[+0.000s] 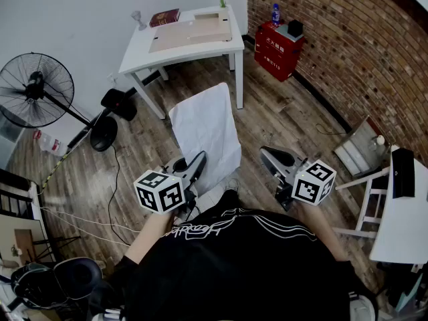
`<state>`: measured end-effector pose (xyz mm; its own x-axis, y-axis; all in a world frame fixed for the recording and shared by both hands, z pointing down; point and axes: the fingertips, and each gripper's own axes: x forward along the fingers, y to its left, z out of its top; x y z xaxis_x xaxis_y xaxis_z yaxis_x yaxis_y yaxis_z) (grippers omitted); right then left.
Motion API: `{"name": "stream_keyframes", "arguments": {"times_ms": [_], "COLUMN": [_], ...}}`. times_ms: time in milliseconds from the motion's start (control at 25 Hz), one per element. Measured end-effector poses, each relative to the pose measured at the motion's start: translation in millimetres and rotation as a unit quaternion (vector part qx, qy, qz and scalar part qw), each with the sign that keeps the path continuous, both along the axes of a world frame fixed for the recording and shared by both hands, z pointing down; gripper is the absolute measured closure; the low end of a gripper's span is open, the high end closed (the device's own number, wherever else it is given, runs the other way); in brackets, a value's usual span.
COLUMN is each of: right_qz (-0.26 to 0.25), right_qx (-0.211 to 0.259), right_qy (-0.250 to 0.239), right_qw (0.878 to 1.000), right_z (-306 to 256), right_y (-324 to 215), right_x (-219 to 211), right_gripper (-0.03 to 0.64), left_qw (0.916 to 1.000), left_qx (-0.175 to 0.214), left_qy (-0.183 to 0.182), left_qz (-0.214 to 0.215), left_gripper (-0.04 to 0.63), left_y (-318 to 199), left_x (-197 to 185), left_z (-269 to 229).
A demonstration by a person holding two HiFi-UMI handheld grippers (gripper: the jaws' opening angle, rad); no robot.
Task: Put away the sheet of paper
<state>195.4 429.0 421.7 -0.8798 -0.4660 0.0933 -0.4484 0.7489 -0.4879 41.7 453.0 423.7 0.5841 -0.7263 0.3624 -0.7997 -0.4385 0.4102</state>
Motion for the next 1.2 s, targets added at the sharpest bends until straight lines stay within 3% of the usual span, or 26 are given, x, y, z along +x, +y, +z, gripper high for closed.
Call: {"name": "stream_keyframes", "arguments": {"times_ms": [320,640,960,1200], "right_qz": [0.004,0.017,0.03,0.03], "right_qx": [0.006,0.001,-0.031,-0.054], "right_qy": [0.011,0.024,0.051,0.06], "right_qw": [1.0,1.0,0.998,0.996], "right_z": [4,14,38,42], "right_y": [-24,-82,-168,-248], "right_x": [-8,-14,-29,-44], "right_gripper": [0.617,0.617,0.617,0.617], "left_qw": [0.9999,0.9998,0.9992,0.9994], "left_qx": [0.011,0.014,0.001,-0.027], "left_qy": [0.003,0.017,0.039,0.02], "left_qz": [-0.006,-0.001,-0.004,-0.002], "left_gripper": [0.563,0.563,0.563,0.563], "left_y": [-32,-92,-188,-274], "left_x": [-11,-19,-41,-55], "left_z": [5,11,27,40]}}
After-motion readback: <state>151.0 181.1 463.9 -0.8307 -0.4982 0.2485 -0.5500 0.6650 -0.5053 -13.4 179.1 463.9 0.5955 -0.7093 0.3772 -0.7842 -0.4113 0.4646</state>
